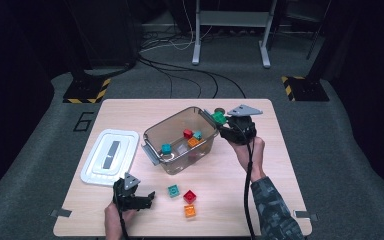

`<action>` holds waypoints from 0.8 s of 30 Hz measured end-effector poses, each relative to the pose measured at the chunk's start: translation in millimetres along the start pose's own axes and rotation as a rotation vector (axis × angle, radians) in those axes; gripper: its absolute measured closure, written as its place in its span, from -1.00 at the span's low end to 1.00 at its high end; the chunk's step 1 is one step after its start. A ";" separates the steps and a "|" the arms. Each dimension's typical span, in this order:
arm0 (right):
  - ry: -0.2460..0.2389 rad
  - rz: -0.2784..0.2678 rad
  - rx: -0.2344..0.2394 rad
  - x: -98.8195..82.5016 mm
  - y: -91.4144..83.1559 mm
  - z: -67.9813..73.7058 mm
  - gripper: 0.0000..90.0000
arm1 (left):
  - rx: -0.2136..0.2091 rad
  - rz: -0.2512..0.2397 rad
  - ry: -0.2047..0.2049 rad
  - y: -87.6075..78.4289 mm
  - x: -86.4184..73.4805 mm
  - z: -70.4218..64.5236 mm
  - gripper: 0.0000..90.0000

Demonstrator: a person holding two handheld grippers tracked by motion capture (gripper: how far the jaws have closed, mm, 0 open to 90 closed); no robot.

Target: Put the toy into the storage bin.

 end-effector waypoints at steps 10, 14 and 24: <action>-0.023 0.037 0.029 12.6 34.5 11.9 0.30 | -0.004 0.005 0.004 -0.4 -0.2 0.2 -0.93; -0.027 0.055 0.037 12.0 45.8 15.0 0.30 | -0.007 0.006 0.008 -0.3 -0.1 0.8 -0.92; -0.031 0.081 0.058 10.7 61.4 19.9 0.30 | -0.012 0.008 0.006 -0.4 -0.1 1.1 -0.92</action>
Point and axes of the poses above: each handheld gripper's, and its own axes: y roughly forward along the jaws, x roughly out of its top, z roughly to its left, the point moved 3 cm from there along y, roughly forward along the jaws, and after that the axes turned 7 degrees about y, right-handed, at the moved point
